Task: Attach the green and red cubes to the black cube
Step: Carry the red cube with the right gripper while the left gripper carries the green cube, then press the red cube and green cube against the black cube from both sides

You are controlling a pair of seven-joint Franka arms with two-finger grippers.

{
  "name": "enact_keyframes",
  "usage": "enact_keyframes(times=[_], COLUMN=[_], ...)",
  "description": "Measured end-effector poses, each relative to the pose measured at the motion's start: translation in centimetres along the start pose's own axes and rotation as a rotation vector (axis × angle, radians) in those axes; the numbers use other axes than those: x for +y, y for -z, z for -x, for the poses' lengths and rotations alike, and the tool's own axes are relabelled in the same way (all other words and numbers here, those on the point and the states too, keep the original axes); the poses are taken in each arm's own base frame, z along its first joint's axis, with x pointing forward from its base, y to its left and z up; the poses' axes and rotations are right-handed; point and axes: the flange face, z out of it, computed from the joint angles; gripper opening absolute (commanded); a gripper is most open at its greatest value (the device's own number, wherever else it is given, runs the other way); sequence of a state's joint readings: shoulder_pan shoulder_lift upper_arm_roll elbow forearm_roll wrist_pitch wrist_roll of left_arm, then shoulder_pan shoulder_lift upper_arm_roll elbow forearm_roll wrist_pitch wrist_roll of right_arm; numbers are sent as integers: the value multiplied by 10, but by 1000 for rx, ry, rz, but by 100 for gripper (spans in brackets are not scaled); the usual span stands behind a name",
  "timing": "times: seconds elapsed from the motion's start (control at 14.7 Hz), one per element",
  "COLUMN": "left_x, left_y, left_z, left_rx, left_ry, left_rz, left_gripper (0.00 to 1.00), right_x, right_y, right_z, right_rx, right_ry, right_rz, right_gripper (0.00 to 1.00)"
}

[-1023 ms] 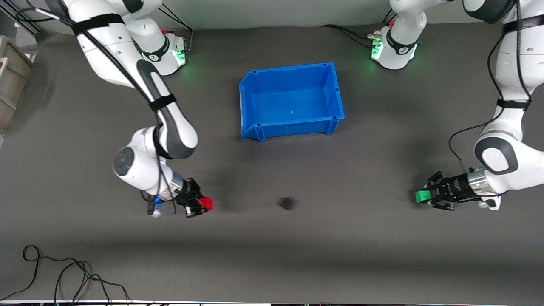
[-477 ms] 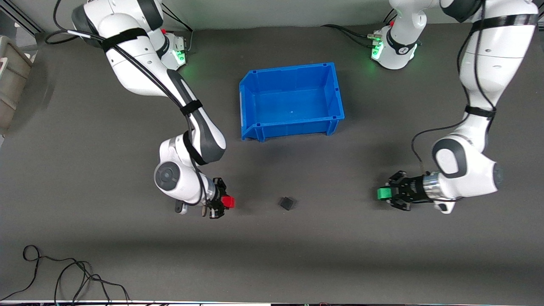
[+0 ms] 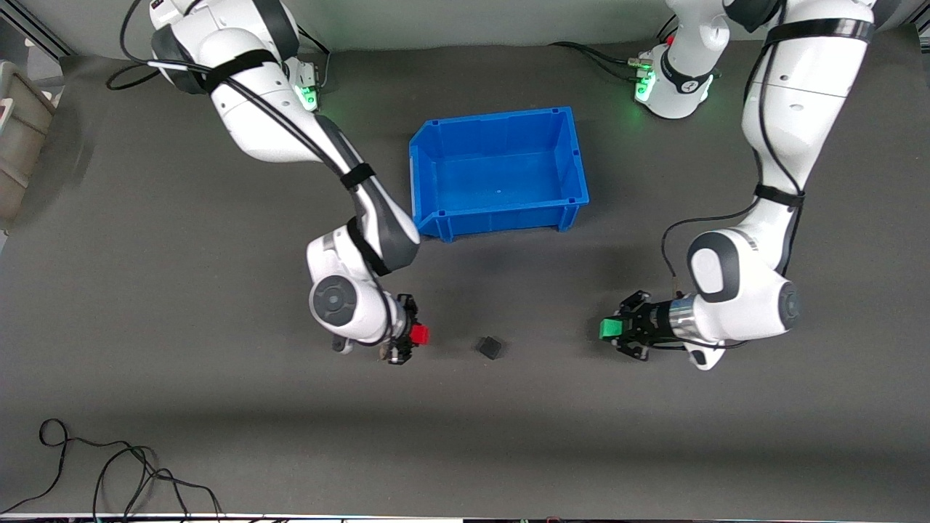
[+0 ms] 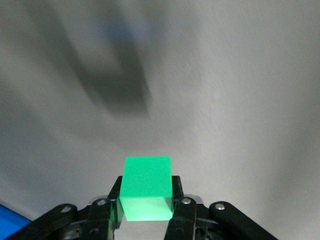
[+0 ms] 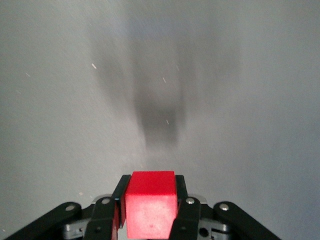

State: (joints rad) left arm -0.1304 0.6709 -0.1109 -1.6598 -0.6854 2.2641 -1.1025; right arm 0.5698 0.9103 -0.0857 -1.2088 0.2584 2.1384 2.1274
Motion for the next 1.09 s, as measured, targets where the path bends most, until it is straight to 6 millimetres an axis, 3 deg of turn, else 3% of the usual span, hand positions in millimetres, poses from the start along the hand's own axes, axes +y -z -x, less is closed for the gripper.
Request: enact_keyframes(times=[0.27,0.68,1.09], left_x=[16,37,44], left_y=[-27,-68,-111], left_z=[26,54,83], left_rx=[-8,-23,15], left_ry=[-38,-18,62], left_rz=[-5,-7,81], left_gripper=[0,0,0], right_x=[1,-4,21], right_y=[-21,-40,-63], right_z=[23,29,50], right_rx=[-13,-39,-23], right_ry=[-62,-168,-176], right_rz=[-25,-60,-41], right_gripper=[0,0,0])
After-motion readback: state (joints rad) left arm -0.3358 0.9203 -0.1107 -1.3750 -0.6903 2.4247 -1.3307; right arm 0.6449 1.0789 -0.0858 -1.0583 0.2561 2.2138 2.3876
